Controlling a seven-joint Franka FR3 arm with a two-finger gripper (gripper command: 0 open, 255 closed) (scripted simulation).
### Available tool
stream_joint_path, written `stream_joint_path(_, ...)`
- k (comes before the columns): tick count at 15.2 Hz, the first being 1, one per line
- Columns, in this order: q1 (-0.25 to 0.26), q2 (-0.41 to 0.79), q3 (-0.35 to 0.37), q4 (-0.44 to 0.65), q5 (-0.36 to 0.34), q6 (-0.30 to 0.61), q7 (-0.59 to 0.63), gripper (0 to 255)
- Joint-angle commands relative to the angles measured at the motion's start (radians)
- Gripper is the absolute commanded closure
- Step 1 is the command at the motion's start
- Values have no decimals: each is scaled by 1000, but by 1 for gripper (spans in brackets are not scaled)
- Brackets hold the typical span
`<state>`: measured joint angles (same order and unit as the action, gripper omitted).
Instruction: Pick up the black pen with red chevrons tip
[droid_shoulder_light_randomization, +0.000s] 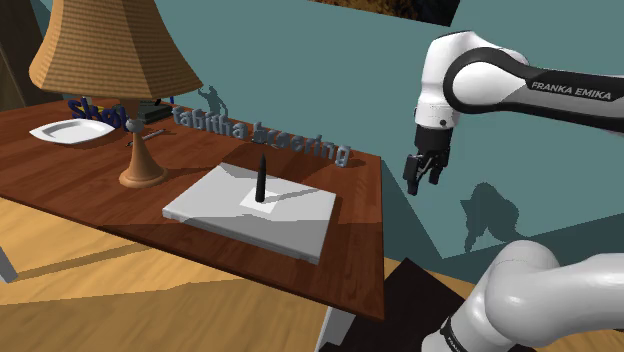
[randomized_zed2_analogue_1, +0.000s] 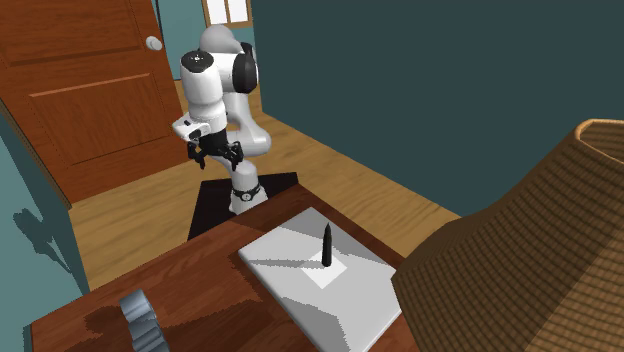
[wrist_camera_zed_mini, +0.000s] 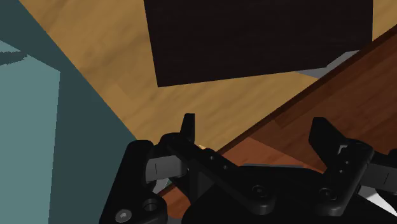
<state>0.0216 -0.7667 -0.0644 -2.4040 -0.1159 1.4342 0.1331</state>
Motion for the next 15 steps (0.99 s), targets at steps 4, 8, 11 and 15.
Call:
stream_joint_path(4, 23, -28, 23, -84, 25, 169, 28, 0)
stream_joint_path(8, 55, -39, 58, -181, 50, 406, 65, 0)
stream_joint_path(11, 78, -25, 88, -240, 62, 593, 94, 0)
stream_joint_path(15, 99, 26, 136, -296, 65, 852, 138, 0)
